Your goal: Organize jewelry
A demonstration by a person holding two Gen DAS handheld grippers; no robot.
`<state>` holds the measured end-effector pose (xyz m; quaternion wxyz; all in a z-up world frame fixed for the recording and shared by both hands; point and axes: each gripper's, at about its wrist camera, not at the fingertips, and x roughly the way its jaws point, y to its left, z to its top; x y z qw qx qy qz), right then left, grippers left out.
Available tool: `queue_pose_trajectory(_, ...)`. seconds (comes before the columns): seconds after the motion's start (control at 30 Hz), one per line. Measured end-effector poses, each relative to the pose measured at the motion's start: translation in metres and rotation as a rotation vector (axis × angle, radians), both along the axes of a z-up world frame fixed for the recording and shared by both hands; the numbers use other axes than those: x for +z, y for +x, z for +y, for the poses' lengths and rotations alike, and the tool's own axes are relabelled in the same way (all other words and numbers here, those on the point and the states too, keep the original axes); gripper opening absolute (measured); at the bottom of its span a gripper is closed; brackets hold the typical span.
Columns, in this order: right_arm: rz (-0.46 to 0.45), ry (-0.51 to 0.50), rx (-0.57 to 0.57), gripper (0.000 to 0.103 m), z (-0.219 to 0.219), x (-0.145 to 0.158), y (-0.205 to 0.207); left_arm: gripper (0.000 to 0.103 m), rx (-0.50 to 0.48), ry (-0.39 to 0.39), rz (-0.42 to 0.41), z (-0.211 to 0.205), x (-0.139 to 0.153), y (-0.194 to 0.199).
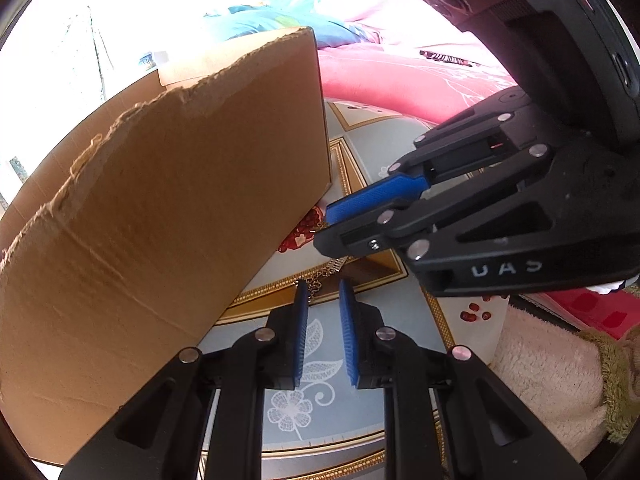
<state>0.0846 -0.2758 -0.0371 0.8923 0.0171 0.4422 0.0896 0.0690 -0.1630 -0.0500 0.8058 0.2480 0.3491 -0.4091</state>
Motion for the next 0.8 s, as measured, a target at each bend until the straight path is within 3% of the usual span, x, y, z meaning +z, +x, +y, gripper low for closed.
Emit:
queue_pose_trajectory(0.33,0.062,-0.032,-0.041,0.014,-0.008,-0.001,-0.001,0.015,0.004,-0.005,0.007,0.003,-0.001,-0.002)
queue_pose_trajectory(0.8,0.067,-0.007,-0.114,0.014,-0.030,0.004,-0.022,0.015,0.038,-0.007,-0.015,0.007,0.004,-0.007)
